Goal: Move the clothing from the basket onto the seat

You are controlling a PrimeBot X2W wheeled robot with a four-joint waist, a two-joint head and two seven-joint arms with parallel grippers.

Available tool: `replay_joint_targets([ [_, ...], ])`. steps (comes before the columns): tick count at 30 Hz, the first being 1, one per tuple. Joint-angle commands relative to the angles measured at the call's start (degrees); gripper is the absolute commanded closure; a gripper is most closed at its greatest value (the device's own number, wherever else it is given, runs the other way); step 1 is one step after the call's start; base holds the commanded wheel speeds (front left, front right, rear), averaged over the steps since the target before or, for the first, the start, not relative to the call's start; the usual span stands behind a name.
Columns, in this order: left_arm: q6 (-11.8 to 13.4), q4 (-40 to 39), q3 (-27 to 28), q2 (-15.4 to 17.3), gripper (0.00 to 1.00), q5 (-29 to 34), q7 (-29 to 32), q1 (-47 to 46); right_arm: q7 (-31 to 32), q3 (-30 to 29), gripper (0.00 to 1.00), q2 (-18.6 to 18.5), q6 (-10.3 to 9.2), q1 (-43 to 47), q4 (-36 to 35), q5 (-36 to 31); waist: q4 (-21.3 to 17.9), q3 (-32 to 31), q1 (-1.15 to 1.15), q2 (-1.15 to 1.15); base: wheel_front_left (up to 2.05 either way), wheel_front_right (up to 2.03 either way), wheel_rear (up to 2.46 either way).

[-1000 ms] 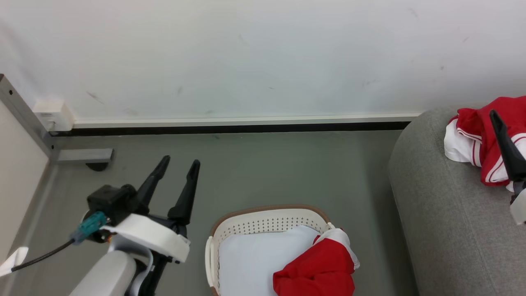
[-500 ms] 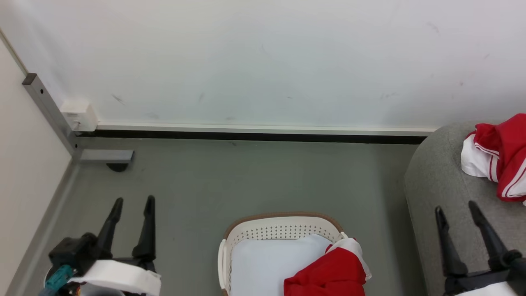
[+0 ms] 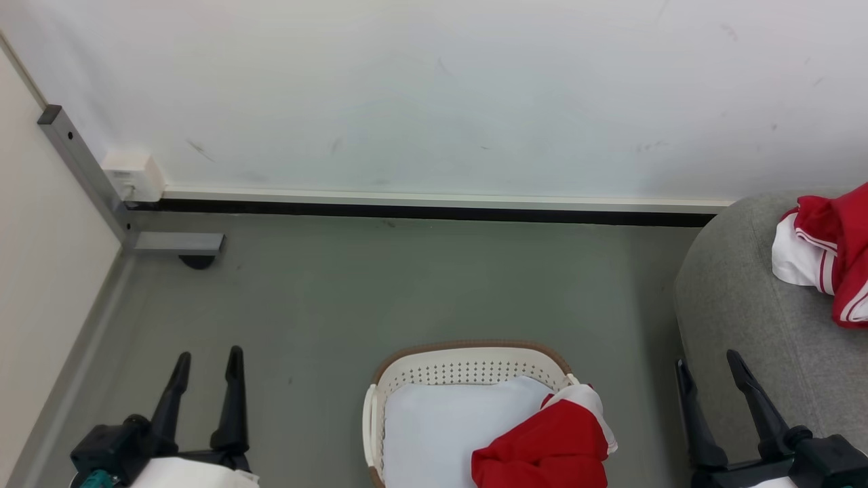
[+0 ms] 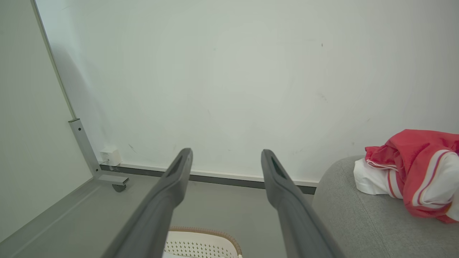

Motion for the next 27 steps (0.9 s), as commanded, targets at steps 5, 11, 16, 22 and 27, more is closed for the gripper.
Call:
replay_joint_targets([
  [5,-0.7,0.5,1.2,-0.9,0.0,1.8,0.0,-0.4,-0.2,0.0,0.0,0.2,-0.15,-0.8,-0.4,-0.1,-0.2,0.1,0.0,0.0,0.0,0.0,0.0],
  [11,-0.8,0.8,1.7,-1.5,0.0,2.5,0.0,-0.7,-0.2,-0.5,0.0,0.3,-0.15,-1.0,-0.6,-0.4,-0.3,0.1,0.0,0.0,0.0,0.0,0.0],
  [16,-0.8,0.9,1.0,-1.1,0.0,1.8,0.0,-1.0,-0.2,-0.3,0.0,0.5,-0.15,-1.6,-0.4,-0.3,-0.6,0.5,0.0,0.0,0.0,0.0,0.0],
  [22,-0.8,0.8,0.8,-0.8,0.0,1.7,0.0,-1.0,-0.2,0.1,0.0,0.7,-0.15,-1.8,0.0,-0.1,-1.2,0.9,0.0,0.0,0.0,0.0,0.0],
  [27,-0.7,0.9,0.6,-0.6,0.0,1.4,0.0,-1.2,-0.2,0.1,0.0,0.5,-0.15,-2.3,0.0,0.1,-1.7,1.1,0.0,0.0,0.0,0.0,0.0],
])
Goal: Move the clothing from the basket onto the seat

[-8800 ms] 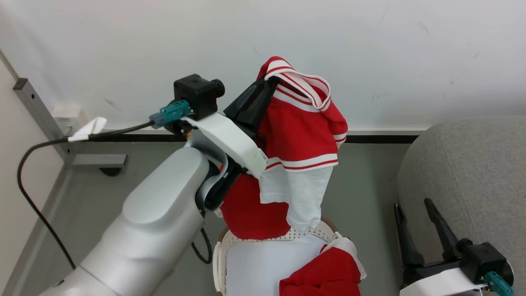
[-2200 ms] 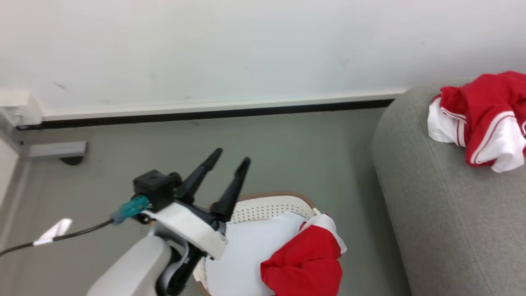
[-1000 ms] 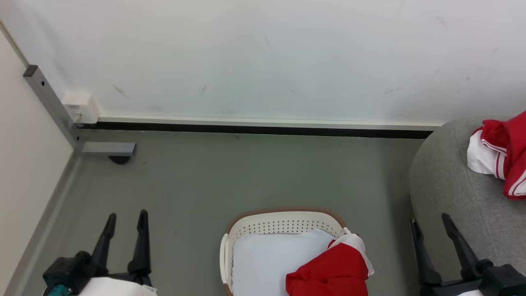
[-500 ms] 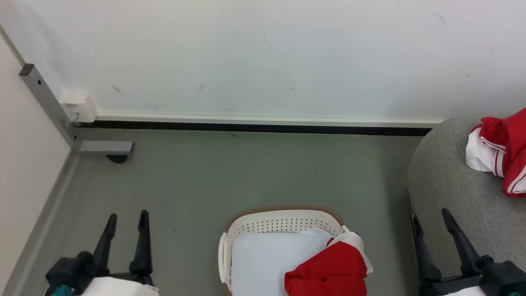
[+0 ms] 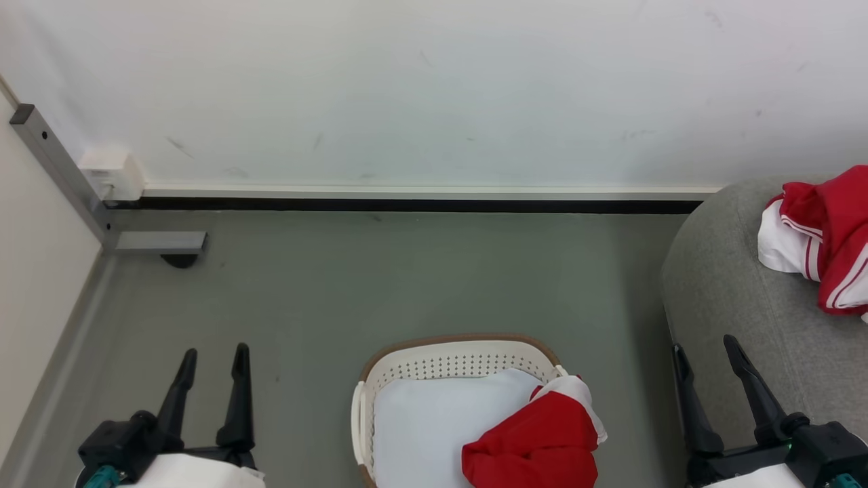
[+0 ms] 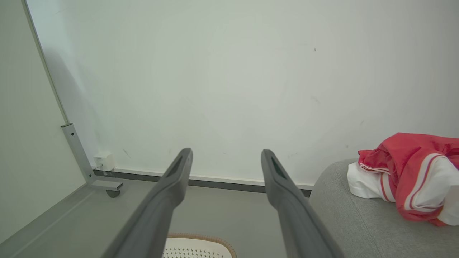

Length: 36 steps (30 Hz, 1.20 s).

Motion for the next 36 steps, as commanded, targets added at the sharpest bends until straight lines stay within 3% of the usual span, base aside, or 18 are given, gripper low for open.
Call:
replay_joint_targets([
  [1,0.1,0.2,-0.2,0.6,0.0,-0.3,0.0,-0.5,-0.2,0.0,0.0,-0.1,-0.15,-0.5,0.0,0.5,-0.2,0.1,0.0,0.0,0.0,0.0,0.0],
  [16,0.1,0.4,-6.9,3.4,0.0,-2.5,0.0,-5.4,-0.1,-0.4,0.0,-0.8,-0.15,-5.6,-1.3,-0.4,-6.3,5.9,0.0,0.0,0.0,0.0,0.0],
  [36,0.1,13.8,-27.1,14.0,0.0,-9.0,1.9,-22.1,-0.1,-0.6,0.0,1.8,-0.15,-15.0,-8.1,-1.0,-16.7,23.1,0.0,0.0,0.0,0.0,0.0],
])
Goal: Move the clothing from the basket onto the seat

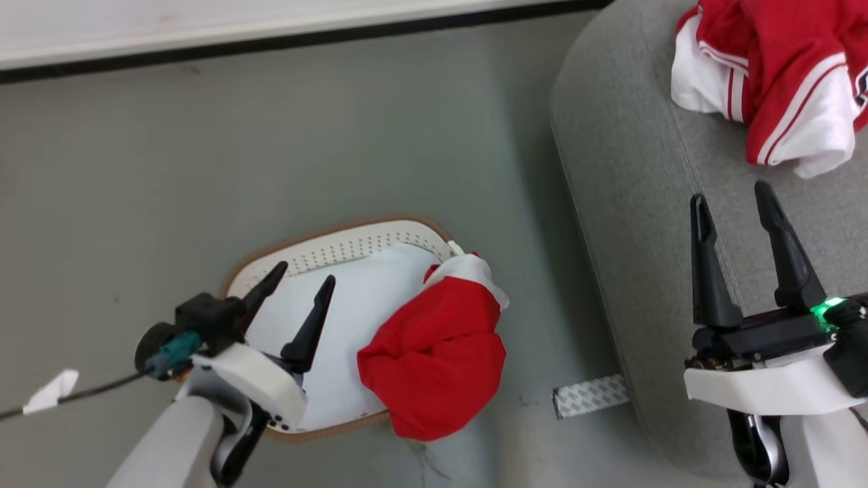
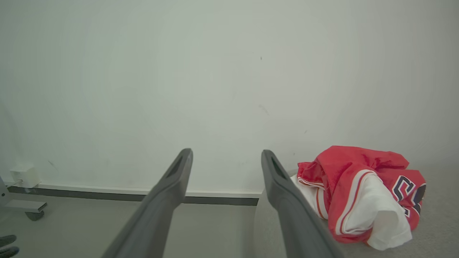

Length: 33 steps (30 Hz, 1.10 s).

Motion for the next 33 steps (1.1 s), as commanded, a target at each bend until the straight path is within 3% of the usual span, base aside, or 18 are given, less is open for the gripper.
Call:
replay_joint_targets([
  [1,0.1,1.4,-1.1,1.5,0.0,-1.3,1.0,-1.9,0.1,-0.2,0.0,0.2,-0.15,-1.2,-1.1,0.4,-2.3,3.9,-0.01,0.0,0.0,0.0,0.0],
  [14,0.1,11.4,-13.2,7.4,0.0,-7.3,11.5,-14.6,0.0,-0.1,0.0,0.2,-0.15,-5.3,-8.1,3.8,-7.3,15.0,-0.01,0.0,0.0,0.0,0.0],
  [28,0.1,18.4,-26.6,12.8,0.0,-16.7,21.0,-22.3,0.0,1.2,0.0,0.2,-0.15,-5.9,-12.6,8.1,-14.3,23.3,-0.01,0.0,0.0,0.0,0.0],
  [33,0.1,21.0,-31.2,13.4,0.0,-19.4,24.6,-24.4,0.1,0.1,0.0,0.2,-0.15,-3.7,-14.4,8.4,-14.4,24.5,-0.01,0.0,0.0,0.0,0.0],
])
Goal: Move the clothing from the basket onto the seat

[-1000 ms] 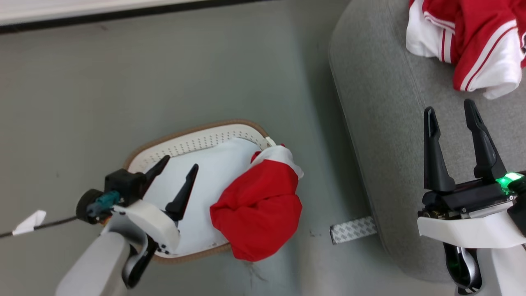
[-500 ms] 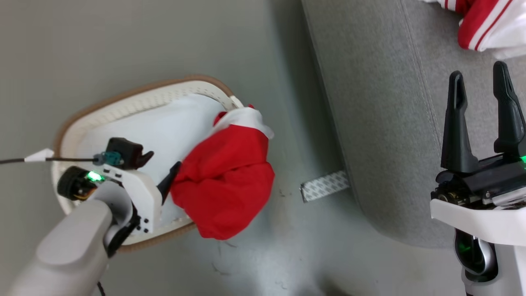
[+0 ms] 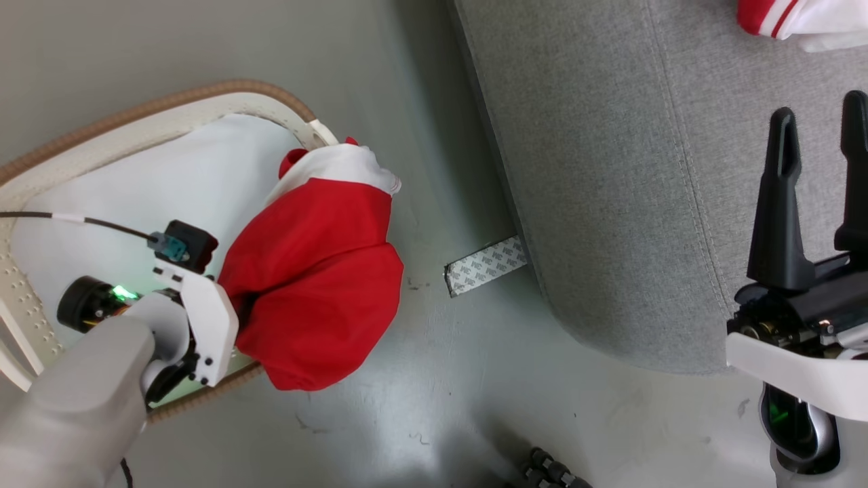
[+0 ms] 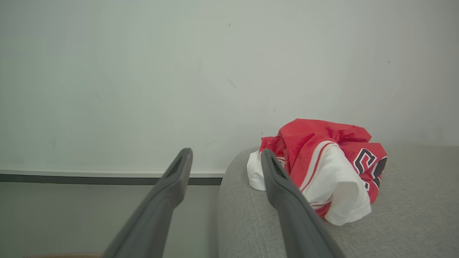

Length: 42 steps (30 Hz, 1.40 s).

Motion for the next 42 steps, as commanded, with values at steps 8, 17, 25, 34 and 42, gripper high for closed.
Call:
replay_joint_targets([
  [8,0.1,0.4,-9.0,1.7,0.0,-4.2,3.0,-3.1,0.1,-1.1,0.0,0.2,-0.15,2.3,-2.1,0.6,0.1,1.4,-0.01,0.0,0.0,0.0,0.0],
  [17,0.1,-1.4,-14.9,3.0,1.0,-9.3,-0.9,-6.6,0.1,-1.3,0.0,0.2,-0.15,1.8,-1.5,0.6,0.0,1.0,-0.01,0.0,0.0,0.0,0.0],
  [25,0.1,-1.6,-16.7,3.5,1.0,-12.2,-6.1,-6.9,0.1,-0.3,0.0,0.2,-0.15,-0.5,-0.5,-0.3,-0.6,-1.8,-0.01,0.0,0.0,0.0,0.0],
  [34,0.1,-2.7,-17.4,-3.1,1.0,-14.9,-14.7,-4.9,0.1,-1.9,0.0,0.1,-0.15,1.0,3.1,-4.9,5.8,-12.9,-0.01,0.0,0.0,0.0,0.0],
  [42,0.1,-4.5,-17.6,-7.2,1.0,-18.3,-21.6,-3.0,0.1,-3.5,0.0,0.1,-0.15,3.6,6.6,-7.6,11.1,-23.5,-0.01,0.0,0.0,0.0,0.0],
])
